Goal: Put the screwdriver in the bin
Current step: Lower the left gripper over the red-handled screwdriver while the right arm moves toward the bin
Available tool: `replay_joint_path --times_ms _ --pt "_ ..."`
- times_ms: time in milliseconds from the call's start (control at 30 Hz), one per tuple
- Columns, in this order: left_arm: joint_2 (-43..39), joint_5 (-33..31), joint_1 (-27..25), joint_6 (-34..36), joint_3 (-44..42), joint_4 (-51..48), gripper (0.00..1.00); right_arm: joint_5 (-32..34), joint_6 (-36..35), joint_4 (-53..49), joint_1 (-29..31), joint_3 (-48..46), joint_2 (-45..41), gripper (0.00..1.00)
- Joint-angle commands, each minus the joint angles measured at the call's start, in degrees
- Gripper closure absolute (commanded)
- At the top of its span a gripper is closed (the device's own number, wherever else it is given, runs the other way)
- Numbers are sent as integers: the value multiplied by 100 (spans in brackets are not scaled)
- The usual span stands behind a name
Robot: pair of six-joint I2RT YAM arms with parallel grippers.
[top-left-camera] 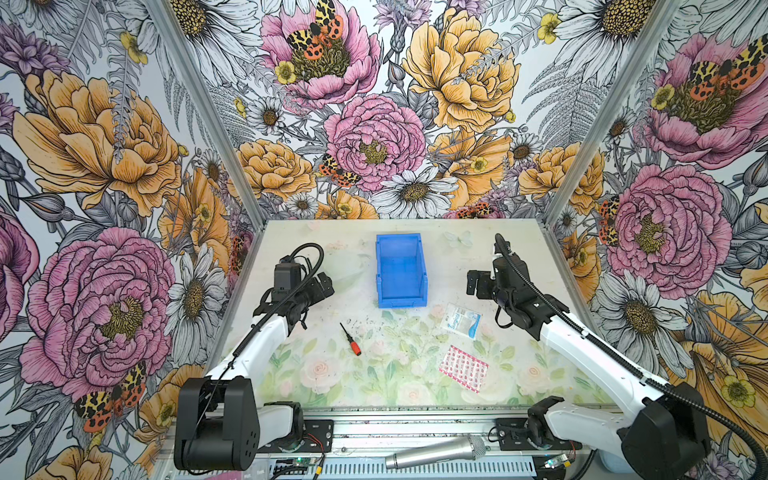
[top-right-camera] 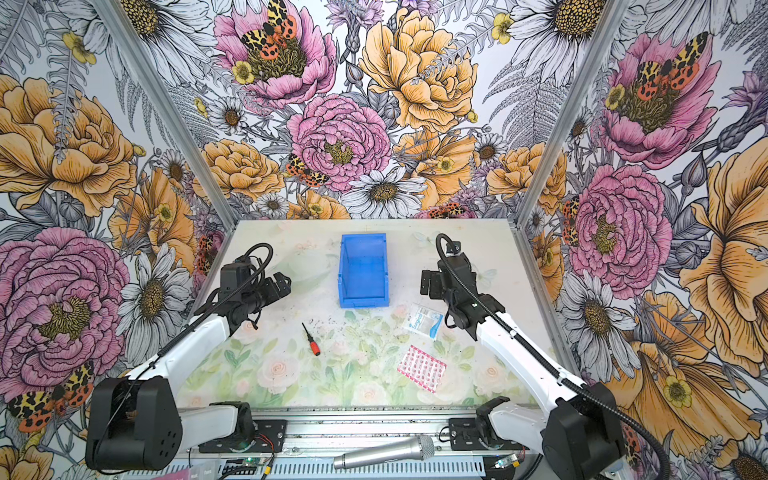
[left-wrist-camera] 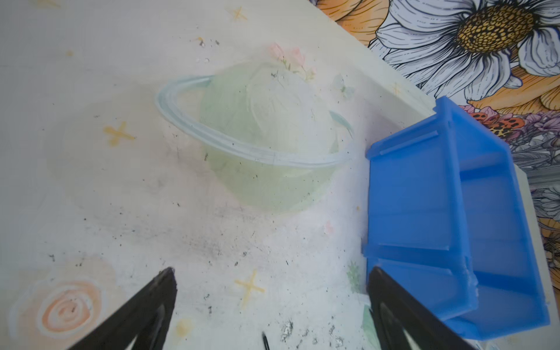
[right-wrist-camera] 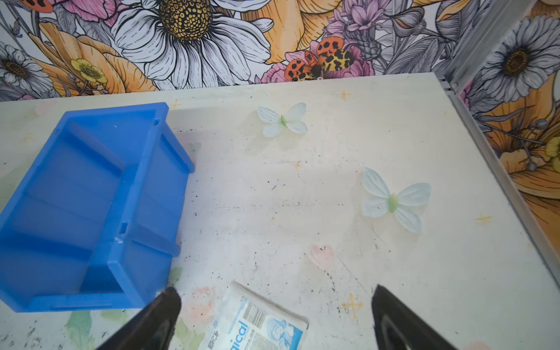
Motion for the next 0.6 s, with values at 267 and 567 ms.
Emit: replay_joint_path --times_ms 267,567 --pt "120 -900 -1162 -1357 129 -1455 1 -1107 -937 -148 920 232 242 1" --pt "242 -1572 -2190 -2338 -24 -1756 9 -1278 -762 -137 1132 134 125 1"
